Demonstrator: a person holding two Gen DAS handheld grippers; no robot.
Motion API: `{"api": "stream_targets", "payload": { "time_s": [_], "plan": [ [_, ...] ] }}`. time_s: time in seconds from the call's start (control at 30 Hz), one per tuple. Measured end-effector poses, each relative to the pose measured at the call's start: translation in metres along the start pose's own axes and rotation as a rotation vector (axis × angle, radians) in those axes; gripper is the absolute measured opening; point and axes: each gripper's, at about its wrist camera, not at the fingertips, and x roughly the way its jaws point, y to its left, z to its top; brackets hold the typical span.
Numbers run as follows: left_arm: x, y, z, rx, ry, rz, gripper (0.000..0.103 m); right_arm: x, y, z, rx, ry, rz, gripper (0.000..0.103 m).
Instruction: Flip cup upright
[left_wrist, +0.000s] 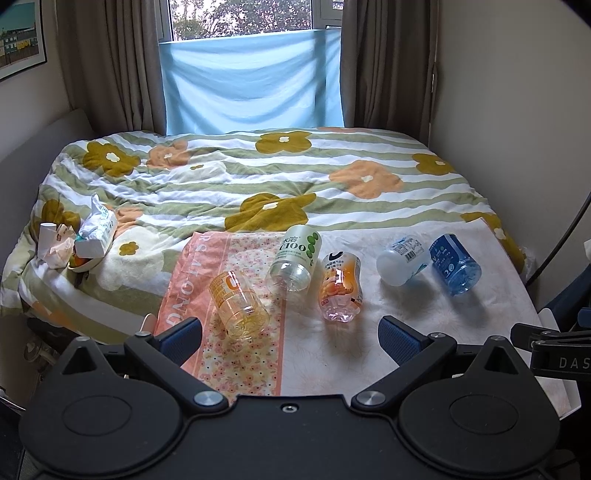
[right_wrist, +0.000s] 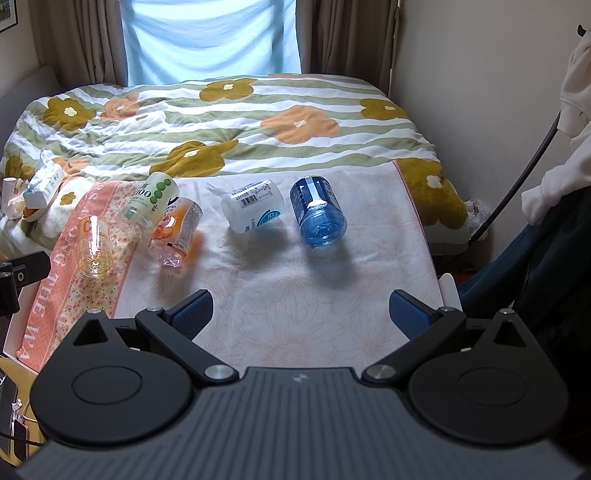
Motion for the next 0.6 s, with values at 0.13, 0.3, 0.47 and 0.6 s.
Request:
{"api": "stream_targets", "payload": {
  "time_s": [0.13, 0.3, 0.47, 0.6],
  "plan": [
    [-0.002, 0.003, 0.003, -0.003, -0.002, 0.0, 0.103, 0.001, 0.004, -0.001, -0.001, -0.004, 0.001, 0.103],
    [0.001, 0.006, 0.006, -0.015, 0.003, -0.002, 0.103, 0.002, 0.005, 0.003, -0.002, -0.002, 0.005, 0.103],
    [0.005, 0.006, 0.008, -0.022, 0.01, -0.001, 0.103, 0.006, 0.005, 0.008, -0.006, 0.003, 0.007, 0.103],
    [0.009, 0.009, 0.01, -0.035, 0.018, 0.006, 0.103, 0.009, 0.006, 0.009, -0.013, 0.004, 0.009, 0.103]
  ]
}}
